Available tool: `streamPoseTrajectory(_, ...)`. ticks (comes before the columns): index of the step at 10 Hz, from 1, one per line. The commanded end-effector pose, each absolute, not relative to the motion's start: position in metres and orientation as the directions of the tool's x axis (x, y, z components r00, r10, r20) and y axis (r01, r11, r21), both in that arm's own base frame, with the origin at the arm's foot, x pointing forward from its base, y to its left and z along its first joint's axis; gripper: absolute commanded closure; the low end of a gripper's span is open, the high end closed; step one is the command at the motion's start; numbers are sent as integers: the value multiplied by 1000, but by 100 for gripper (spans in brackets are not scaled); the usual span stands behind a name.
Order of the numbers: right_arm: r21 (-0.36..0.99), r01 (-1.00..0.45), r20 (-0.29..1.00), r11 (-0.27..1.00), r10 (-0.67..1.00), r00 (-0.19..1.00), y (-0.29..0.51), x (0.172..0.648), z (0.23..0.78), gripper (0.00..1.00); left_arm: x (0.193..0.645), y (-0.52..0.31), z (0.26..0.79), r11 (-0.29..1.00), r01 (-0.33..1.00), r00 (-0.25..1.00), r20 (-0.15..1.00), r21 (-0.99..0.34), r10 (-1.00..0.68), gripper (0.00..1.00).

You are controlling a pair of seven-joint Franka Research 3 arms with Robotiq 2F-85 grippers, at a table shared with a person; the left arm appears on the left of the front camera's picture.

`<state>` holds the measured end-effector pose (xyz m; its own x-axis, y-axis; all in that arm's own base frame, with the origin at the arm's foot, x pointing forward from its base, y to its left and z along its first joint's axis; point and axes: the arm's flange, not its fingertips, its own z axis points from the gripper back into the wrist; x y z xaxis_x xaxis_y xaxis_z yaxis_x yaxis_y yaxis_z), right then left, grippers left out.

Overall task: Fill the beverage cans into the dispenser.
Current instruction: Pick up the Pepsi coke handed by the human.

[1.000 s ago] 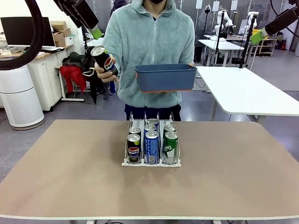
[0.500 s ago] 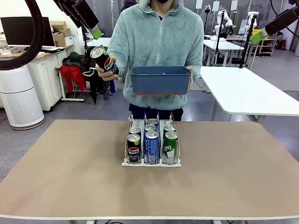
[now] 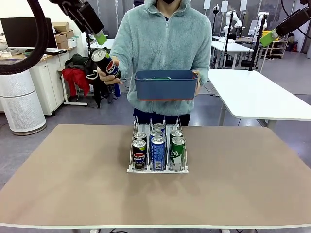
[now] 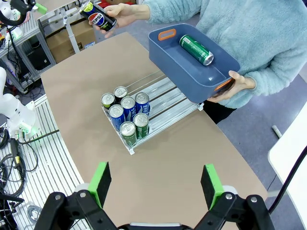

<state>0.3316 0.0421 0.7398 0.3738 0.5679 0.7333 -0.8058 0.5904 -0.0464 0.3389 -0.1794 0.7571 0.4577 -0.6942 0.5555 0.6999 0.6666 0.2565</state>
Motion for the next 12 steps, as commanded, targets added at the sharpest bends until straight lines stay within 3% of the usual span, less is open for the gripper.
streamPoseTrajectory(1,-46,-807,732,589,570,374,43,332,739,0,357,-175,751,665,701,478,522,258,-706,0)
streamPoseTrajectory(6,-46,-807,732,589,570,374,43,332,739,0,386,-169,717,642,721,466,501,262,-729,0)
streamPoseTrajectory(12,-46,-807,732,589,570,374,43,332,739,0,398,-171,693,668,687,445,562,286,-697,0)
